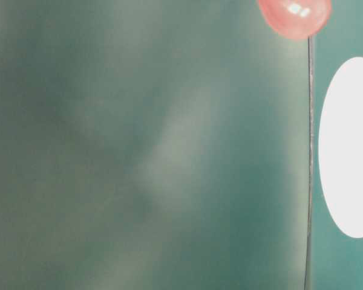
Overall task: Grip the spoon and scoop the red block from the bowl with right arm.
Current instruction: 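Lower the spoon back onto the spoon rest and open the right gripper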
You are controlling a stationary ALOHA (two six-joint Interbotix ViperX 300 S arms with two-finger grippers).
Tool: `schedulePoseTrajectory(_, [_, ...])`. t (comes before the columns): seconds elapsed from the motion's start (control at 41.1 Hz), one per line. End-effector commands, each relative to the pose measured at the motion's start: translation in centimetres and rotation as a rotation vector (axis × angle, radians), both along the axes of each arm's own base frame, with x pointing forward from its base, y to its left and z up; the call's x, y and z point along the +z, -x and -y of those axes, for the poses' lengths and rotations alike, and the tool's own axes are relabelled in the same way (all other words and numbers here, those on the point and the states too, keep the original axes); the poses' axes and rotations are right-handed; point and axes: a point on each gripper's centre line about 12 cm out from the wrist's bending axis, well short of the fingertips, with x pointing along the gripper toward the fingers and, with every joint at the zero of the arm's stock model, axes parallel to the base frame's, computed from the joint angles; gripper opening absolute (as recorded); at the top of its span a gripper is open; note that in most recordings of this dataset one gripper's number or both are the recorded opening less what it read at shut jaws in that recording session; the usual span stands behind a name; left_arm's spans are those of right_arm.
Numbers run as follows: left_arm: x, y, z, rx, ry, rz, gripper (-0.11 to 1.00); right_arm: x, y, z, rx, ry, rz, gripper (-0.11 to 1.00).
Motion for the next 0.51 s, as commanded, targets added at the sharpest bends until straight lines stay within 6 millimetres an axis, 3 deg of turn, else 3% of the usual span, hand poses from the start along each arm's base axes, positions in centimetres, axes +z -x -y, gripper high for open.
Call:
schedulePoseTrajectory(0.0, [0.7, -0.3, -0.1, 0.003, 0.0, 0.02, 0.0, -0.4, 0.0, -0.7, 0.008, -0.011, 0.017, 0.03])
schedulePoseTrajectory(0.487, [0.8, -0.3, -0.1, 0.003, 0.0, 0.021, 0.0, -6.4, -0.5, -1.3, -0.016, 0.007, -0.033, 0.03])
